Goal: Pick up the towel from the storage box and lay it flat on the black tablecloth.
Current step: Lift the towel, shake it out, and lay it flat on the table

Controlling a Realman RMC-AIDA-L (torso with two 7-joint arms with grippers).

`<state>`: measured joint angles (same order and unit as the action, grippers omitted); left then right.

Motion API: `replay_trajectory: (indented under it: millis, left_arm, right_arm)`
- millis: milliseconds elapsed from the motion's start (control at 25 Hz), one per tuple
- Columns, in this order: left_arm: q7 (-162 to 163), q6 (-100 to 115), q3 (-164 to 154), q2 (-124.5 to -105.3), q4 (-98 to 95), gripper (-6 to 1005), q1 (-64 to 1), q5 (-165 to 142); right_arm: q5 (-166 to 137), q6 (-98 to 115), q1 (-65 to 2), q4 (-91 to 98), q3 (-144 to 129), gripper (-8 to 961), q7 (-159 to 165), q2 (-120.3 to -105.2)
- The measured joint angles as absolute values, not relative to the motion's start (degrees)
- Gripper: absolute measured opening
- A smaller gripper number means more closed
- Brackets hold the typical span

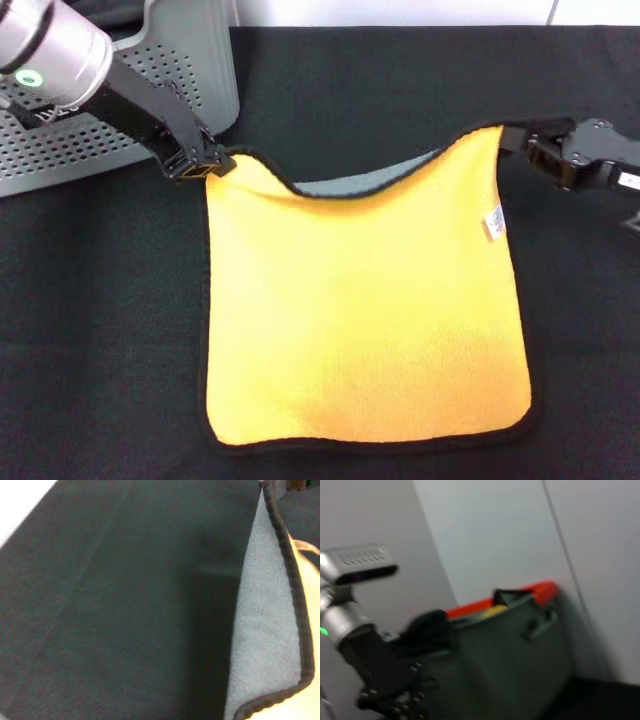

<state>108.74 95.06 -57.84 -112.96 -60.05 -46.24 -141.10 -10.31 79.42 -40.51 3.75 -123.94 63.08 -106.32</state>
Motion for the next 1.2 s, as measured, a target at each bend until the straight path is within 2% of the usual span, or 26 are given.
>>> replay_trajectory:
  millis: [200,360,600,800,1000,1200]
  left_arm:
    - [108.7,89.0,-57.8,-114.30,-56.7,9,-47.9,-144.3]
    - [108.9,85.3,-57.9,-114.47,-55.1,9,-48.1,-144.6]
    - [110.9,83.9,-59.5,-115.08,-51.5,10,-49.1,-145.8]
    - [114.4,83.6,-57.1,-116.60,-51.4,11,-49.1,-145.4]
    - [117.5,83.6,-53.1,-117.01,-51.3,16,-49.2,-144.1]
    - [123.1,83.8,-47.9,-116.36,-50.8,17,-47.1,-138.0]
  right_arm:
    - [-12.6,70.5,-43.2,3.8,-124.3,11,67.1,-107.16]
    - [-14.1,66.4,-44.5,3.9,-124.3,11,68.8,-107.96]
    - [-14.2,66.0,-44.1,3.9,-124.3,12,73.8,-108.23]
    - [-14.2,66.3,-43.4,3.8,-124.2,12,77.0,-108.44]
    - [-14.2,67.6,-42.9,3.9,-123.9,12,81.0,-108.63]
    - [-13.7,68.2,-42.7,3.9,-123.7,11,84.4,-108.41]
